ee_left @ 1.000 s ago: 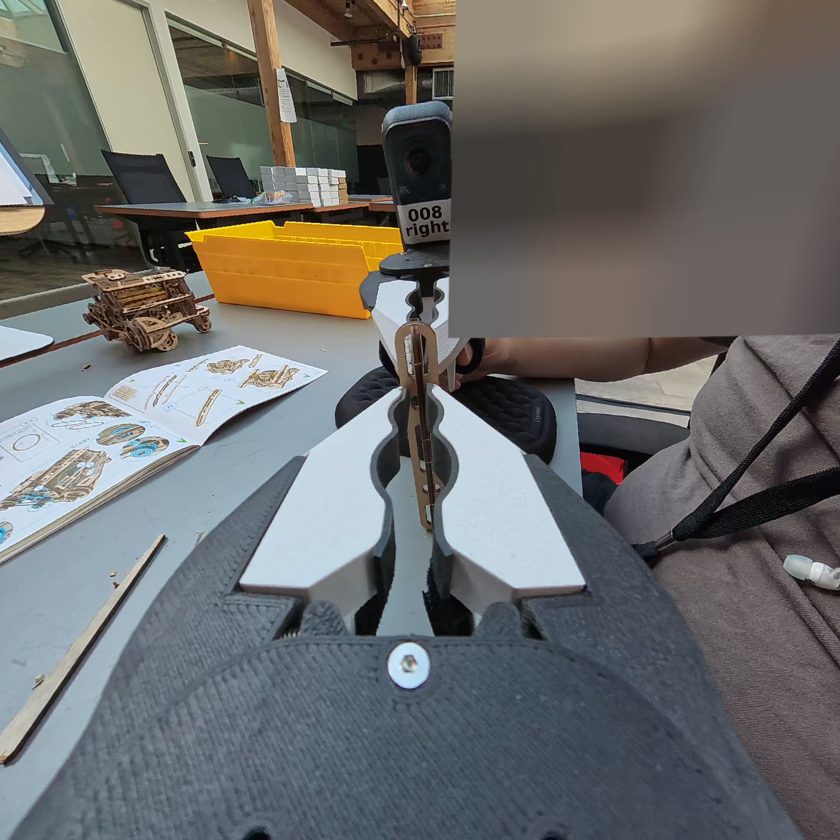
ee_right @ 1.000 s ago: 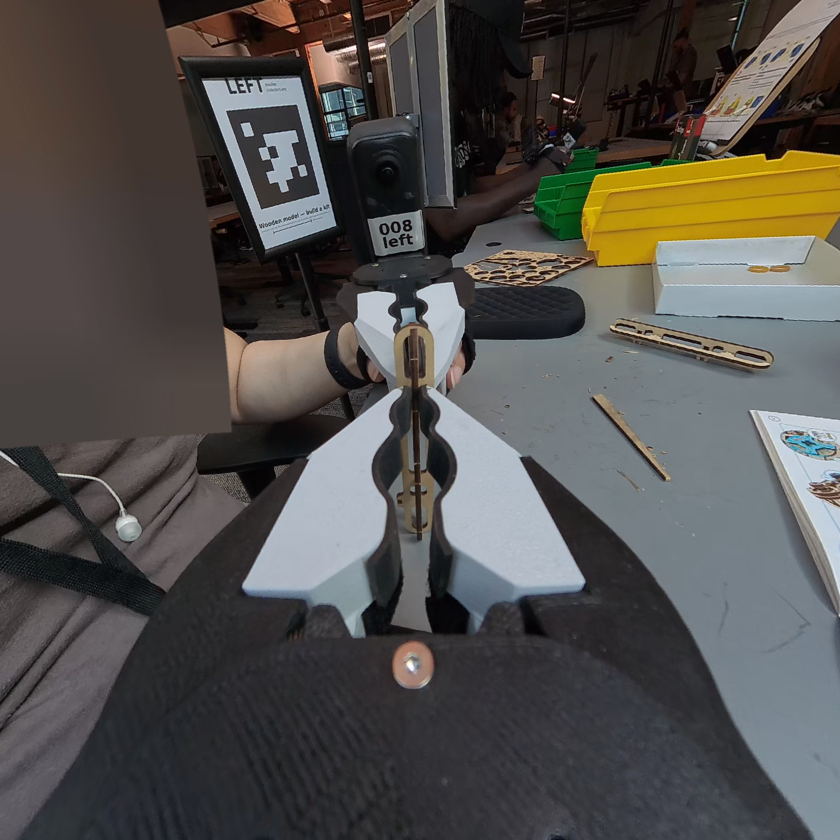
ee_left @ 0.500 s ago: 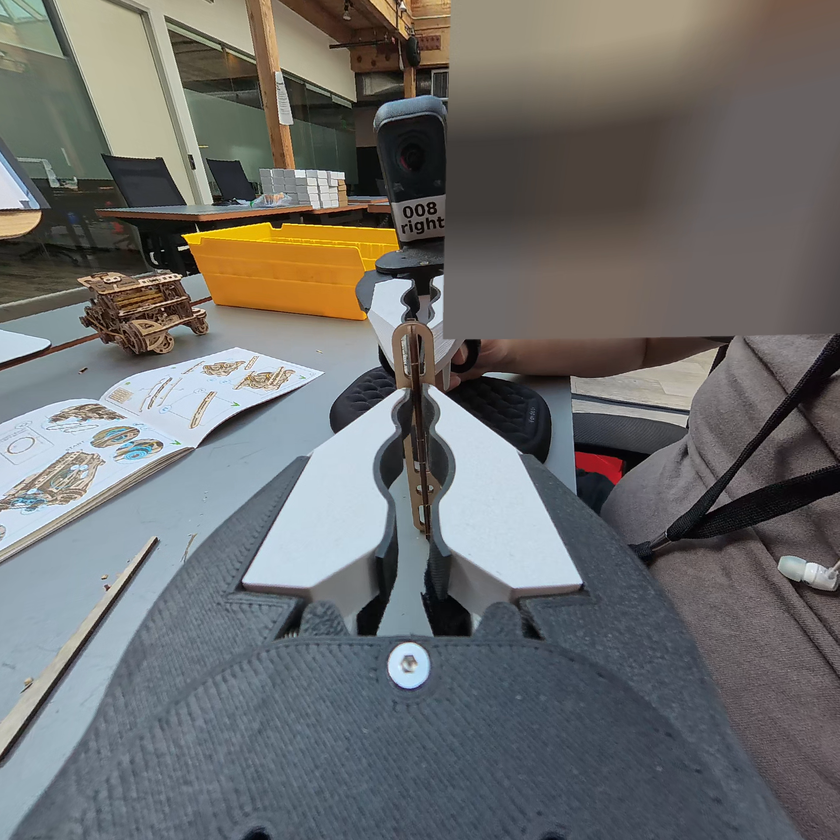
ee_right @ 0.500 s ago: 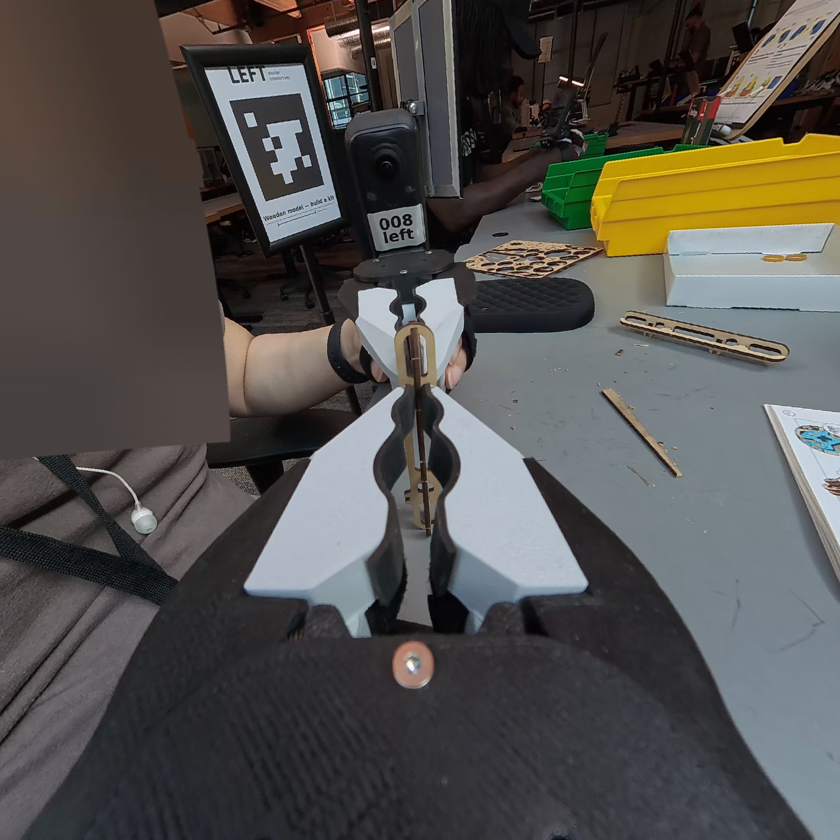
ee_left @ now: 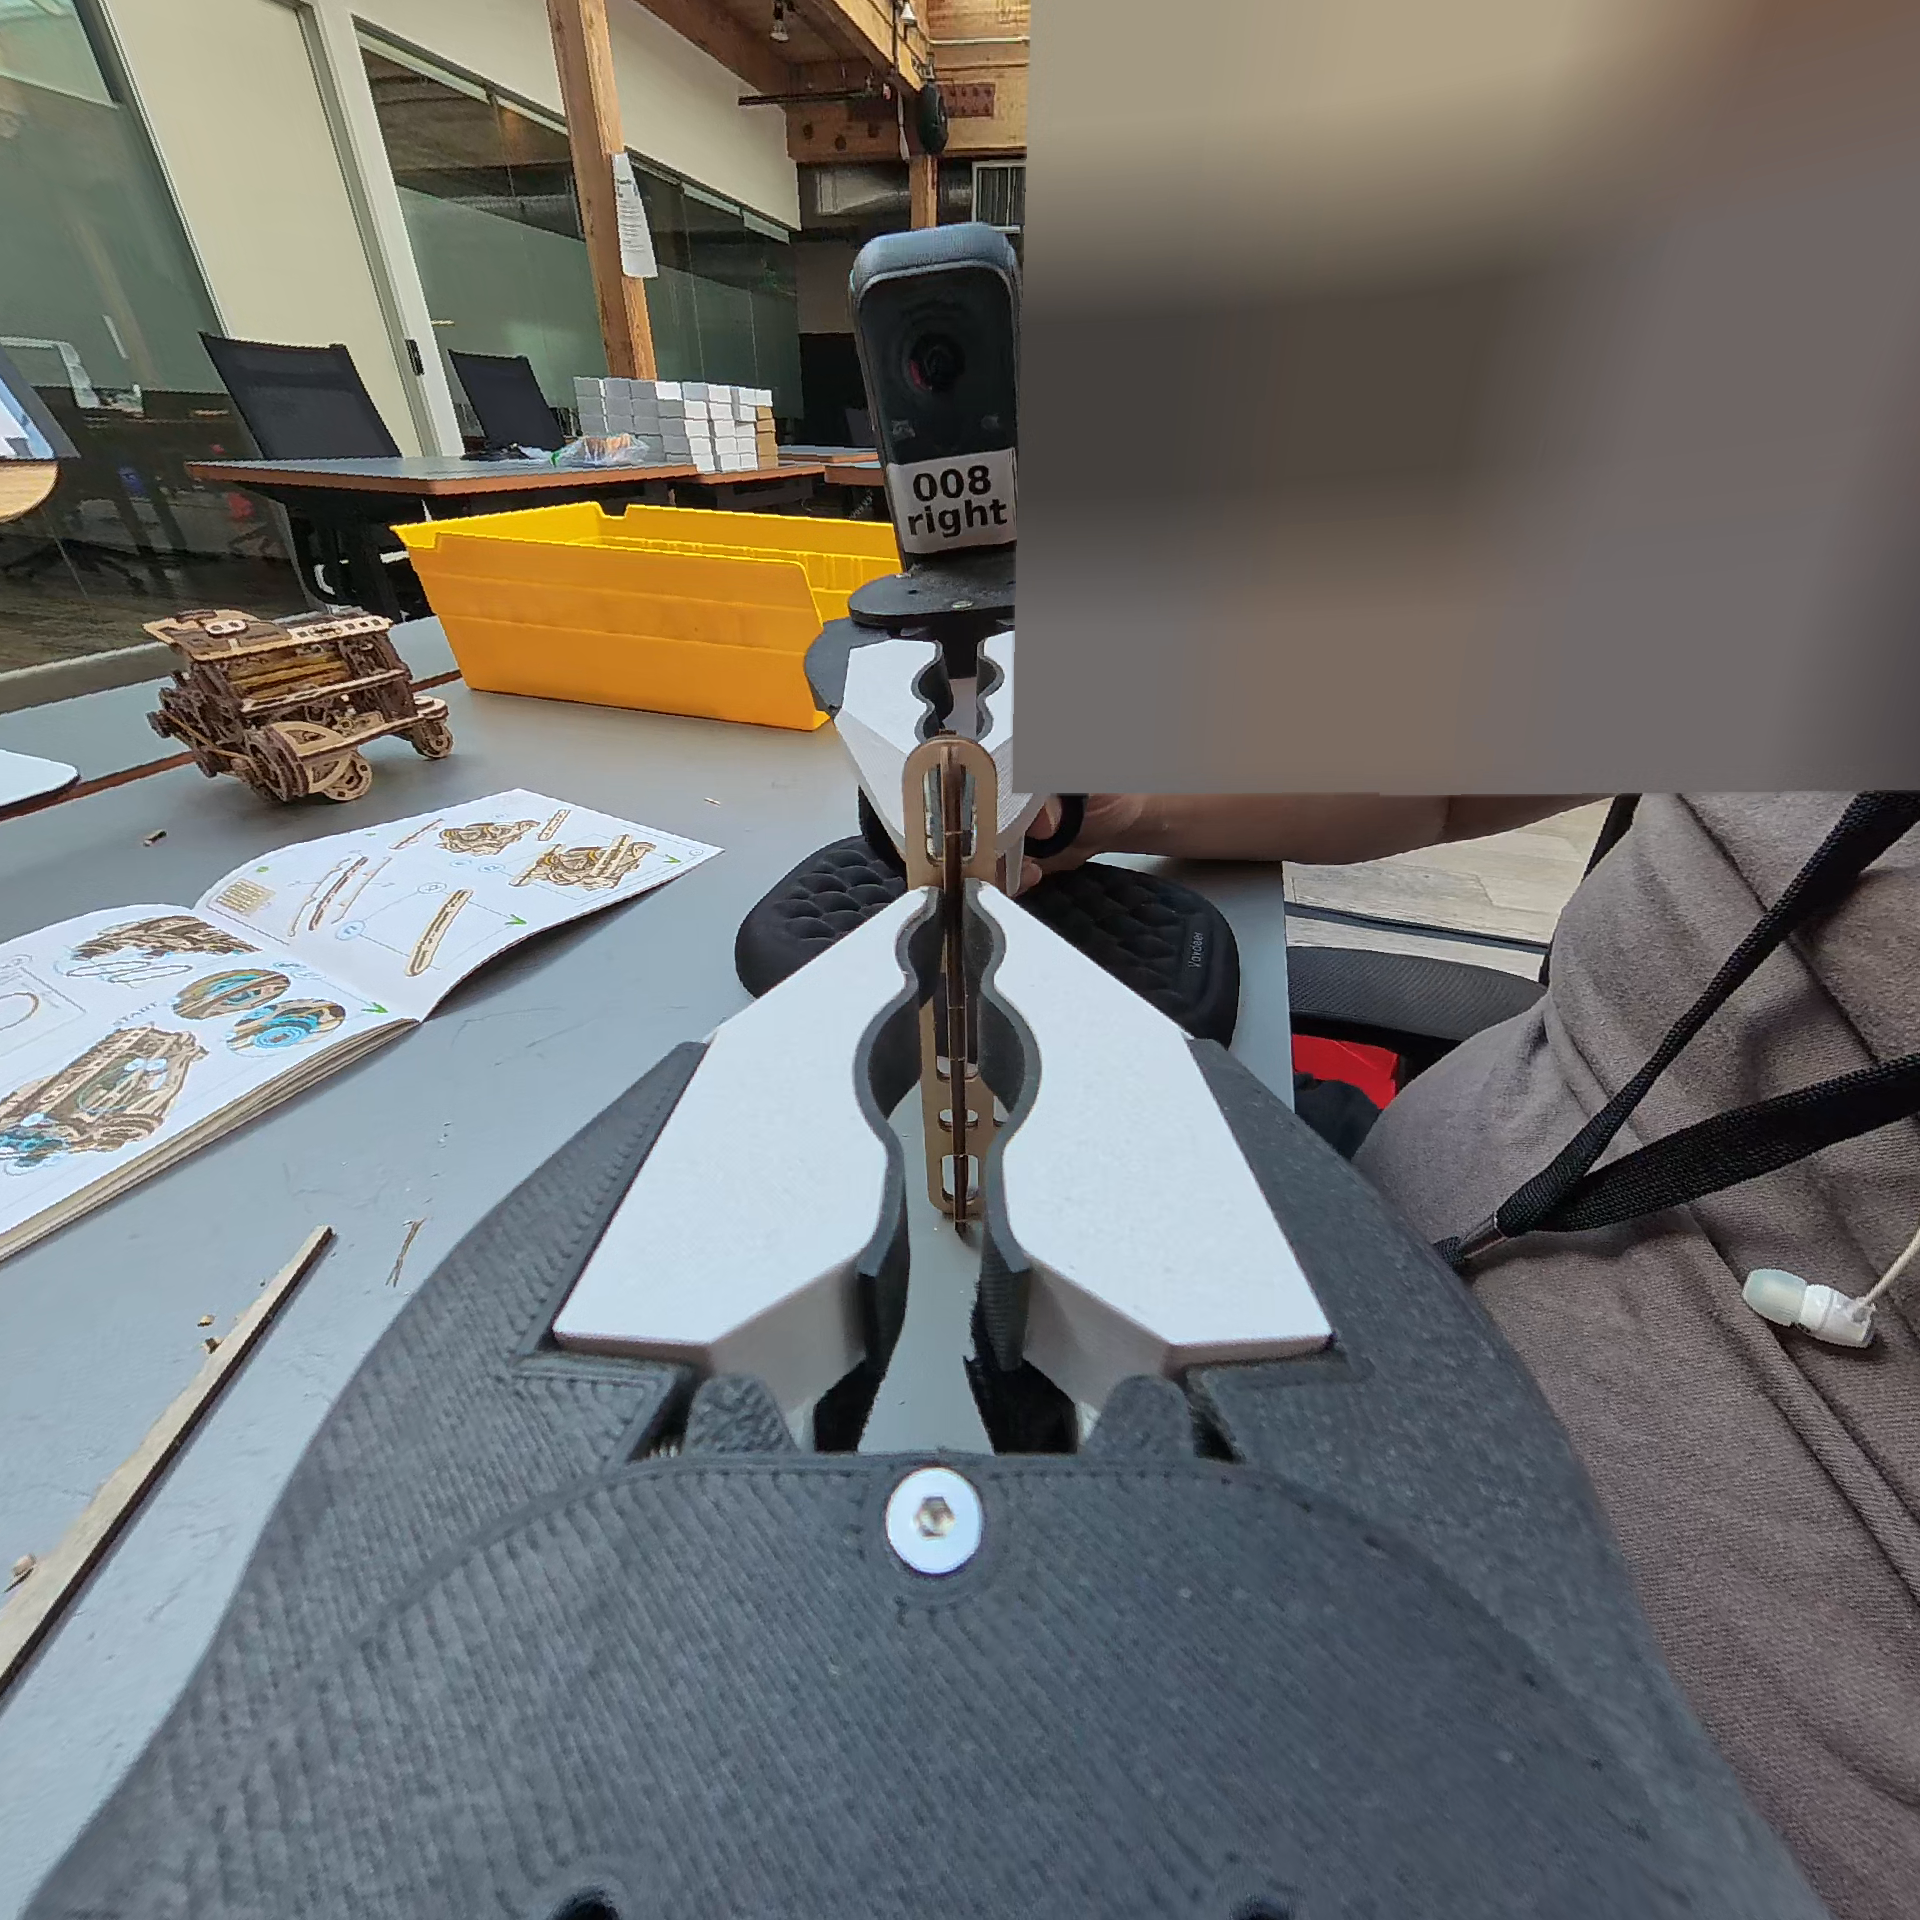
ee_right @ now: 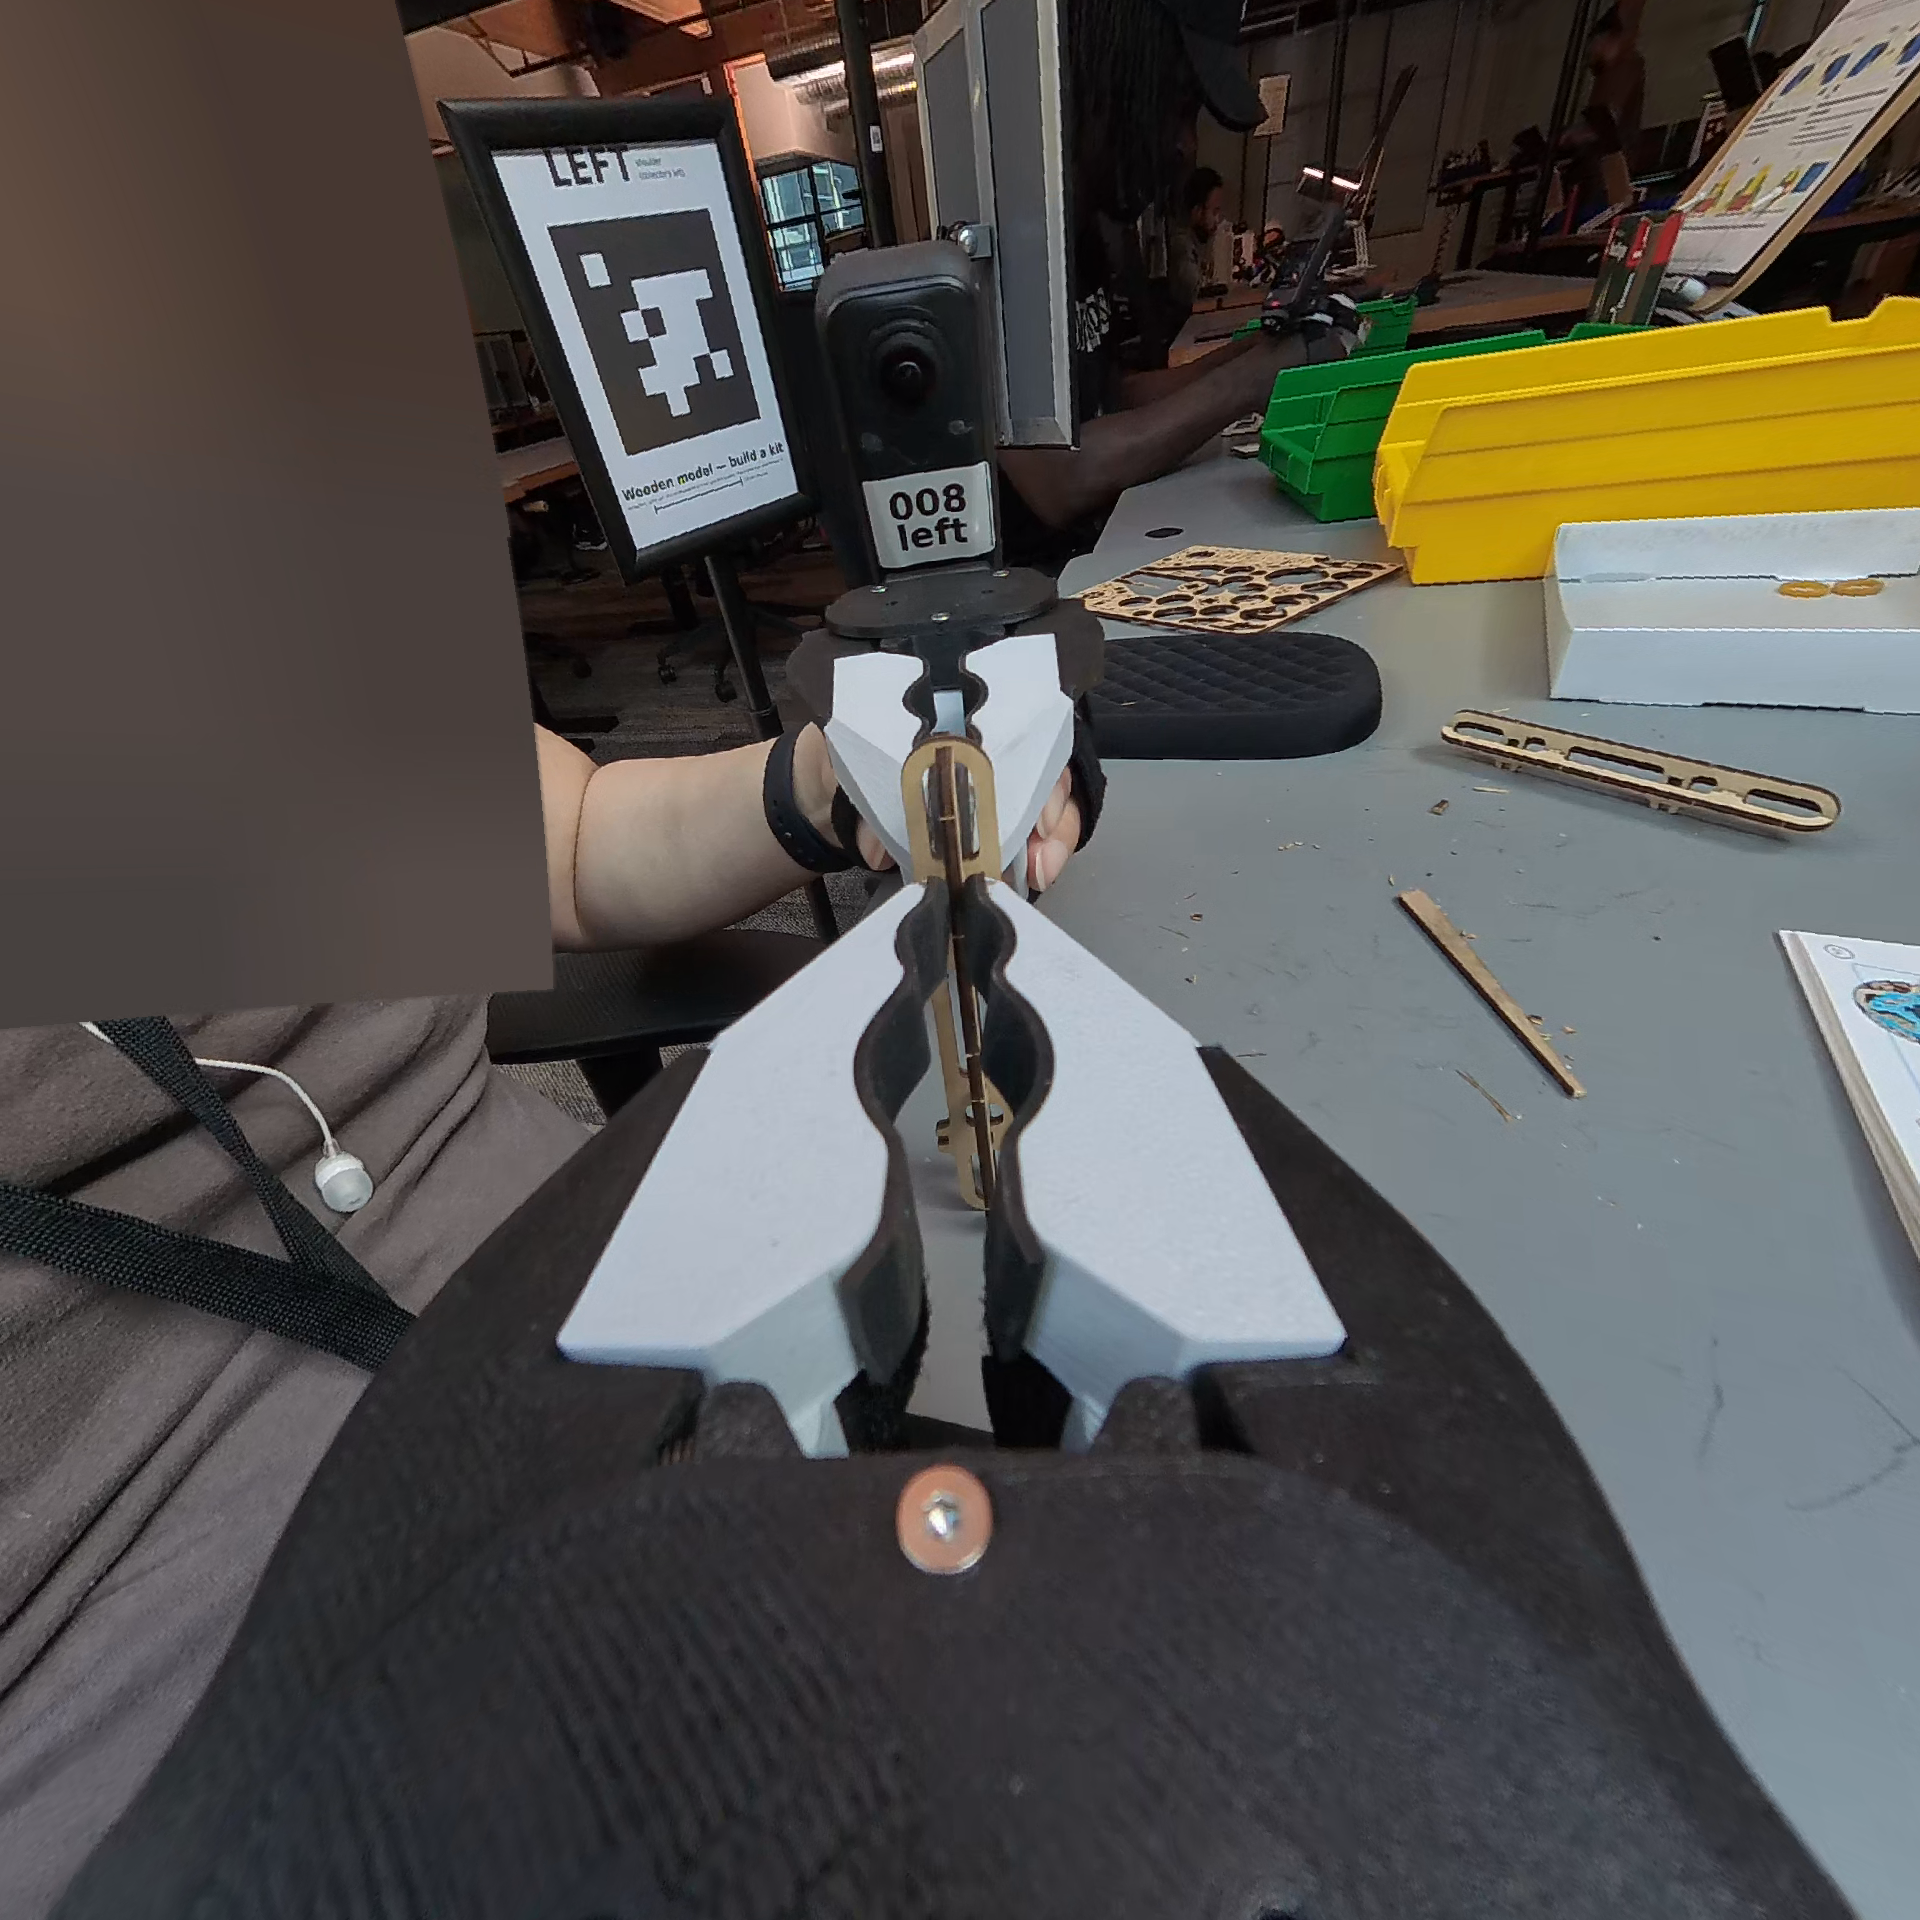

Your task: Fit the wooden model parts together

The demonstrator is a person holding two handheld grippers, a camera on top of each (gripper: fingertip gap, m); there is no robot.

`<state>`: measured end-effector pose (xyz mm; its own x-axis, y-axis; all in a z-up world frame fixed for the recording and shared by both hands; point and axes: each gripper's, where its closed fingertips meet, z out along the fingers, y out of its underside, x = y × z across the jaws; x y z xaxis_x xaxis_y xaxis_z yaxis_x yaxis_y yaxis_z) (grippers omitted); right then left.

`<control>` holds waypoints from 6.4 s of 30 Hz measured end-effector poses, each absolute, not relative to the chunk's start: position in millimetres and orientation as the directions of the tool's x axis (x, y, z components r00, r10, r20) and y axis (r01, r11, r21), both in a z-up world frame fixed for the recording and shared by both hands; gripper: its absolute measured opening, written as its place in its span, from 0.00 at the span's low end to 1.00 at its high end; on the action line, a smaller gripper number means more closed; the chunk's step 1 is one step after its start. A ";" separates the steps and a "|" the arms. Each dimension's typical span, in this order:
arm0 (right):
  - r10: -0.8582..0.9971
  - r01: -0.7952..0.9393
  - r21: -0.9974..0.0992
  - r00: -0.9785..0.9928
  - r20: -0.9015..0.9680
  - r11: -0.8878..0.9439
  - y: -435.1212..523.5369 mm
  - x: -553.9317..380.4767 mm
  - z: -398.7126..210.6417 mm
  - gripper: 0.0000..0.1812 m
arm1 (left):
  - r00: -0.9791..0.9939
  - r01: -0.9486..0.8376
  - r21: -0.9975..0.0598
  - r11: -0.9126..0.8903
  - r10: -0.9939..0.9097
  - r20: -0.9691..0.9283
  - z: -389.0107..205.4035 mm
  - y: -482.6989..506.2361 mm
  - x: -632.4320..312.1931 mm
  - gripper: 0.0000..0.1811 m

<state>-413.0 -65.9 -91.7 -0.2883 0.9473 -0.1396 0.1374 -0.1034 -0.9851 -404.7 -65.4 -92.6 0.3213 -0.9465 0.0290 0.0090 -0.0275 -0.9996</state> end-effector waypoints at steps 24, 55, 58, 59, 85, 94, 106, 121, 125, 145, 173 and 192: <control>0.957 0.140 -0.985 -0.256 -0.138 -0.104 -62.1 -414.8 -91.7 0.01 | 0.359 -0.038 -0.999 0.003 -0.933 -0.016 -93.0 -61.3 -406.3 0.00; 0.957 0.108 -0.992 -0.275 -0.087 -0.059 -67.9 -416.6 -90.1 0.00 | 0.306 -0.014 -0.999 -0.042 -0.951 0.036 -96.1 -66.1 -398.5 0.08; 0.955 0.107 -0.993 -0.285 -0.086 -0.058 -69.3 -416.1 -90.3 0.00 | 0.304 -0.027 -1.000 -0.015 -0.953 0.005 -96.6 -67.2 -397.9 0.08; 0.955 0.107 -0.993 -0.284 -0.083 -0.055 -69.4 -416.2 -90.4 0.00 | 0.302 -0.028 -1.000 -0.012 -0.953 0.003 -96.6 -67.6 -397.9 0.08; 0.919 0.170 -0.927 -0.156 -0.361 -0.335 -49.4 -435.3 -98.2 0.23 | 0.398 0.379 -0.867 -0.324 -0.788 0.469 -74.5 -31.1 -427.8 0.08; 0.854 0.208 -0.865 -0.171 -0.492 -0.457 -47.5 -431.9 -102.5 0.08 | 0.381 0.355 -0.873 -0.335 -0.801 0.462 -73.7 -32.2 -417.6 0.08; 0.711 0.197 -0.746 -0.227 -0.666 -0.636 -43.0 -425.6 -97.3 0.08 | 0.455 0.412 -0.866 -0.282 -0.760 0.464 -71.8 -30.6 -460.8 0.20; 0.908 0.503 -0.801 -0.068 -0.412 -0.326 -4.3 -455.3 -107.6 0.08 | 0.392 0.563 -0.796 -0.222 -0.777 0.493 -67.6 -64.9 -511.7 0.19; 0.986 0.700 -0.714 -0.131 -0.101 0.020 26.3 -490.6 -120.6 0.08 | 0.388 0.550 -0.801 -0.237 -0.777 0.496 -69.4 -67.6 -507.4 0.19; 0.652 0.637 -0.186 -0.655 0.382 0.748 93.1 -603.3 -182.8 0.09 | 0.300 0.539 -0.798 -0.268 -0.825 0.479 -67.0 -78.6 -500.2 0.17; 0.610 0.598 -0.184 -0.662 0.435 0.780 97.3 -615.5 -191.9 0.09 | 0.309 0.503 -0.826 -0.256 -0.839 0.448 -68.1 -83.1 -493.2 0.17; 0.735 0.617 -0.503 -0.192 0.651 0.606 115.1 -546.1 -125.3 0.18 | 0.327 0.518 -0.823 -0.234 -0.835 0.443 -67.0 -83.9 -496.9 0.17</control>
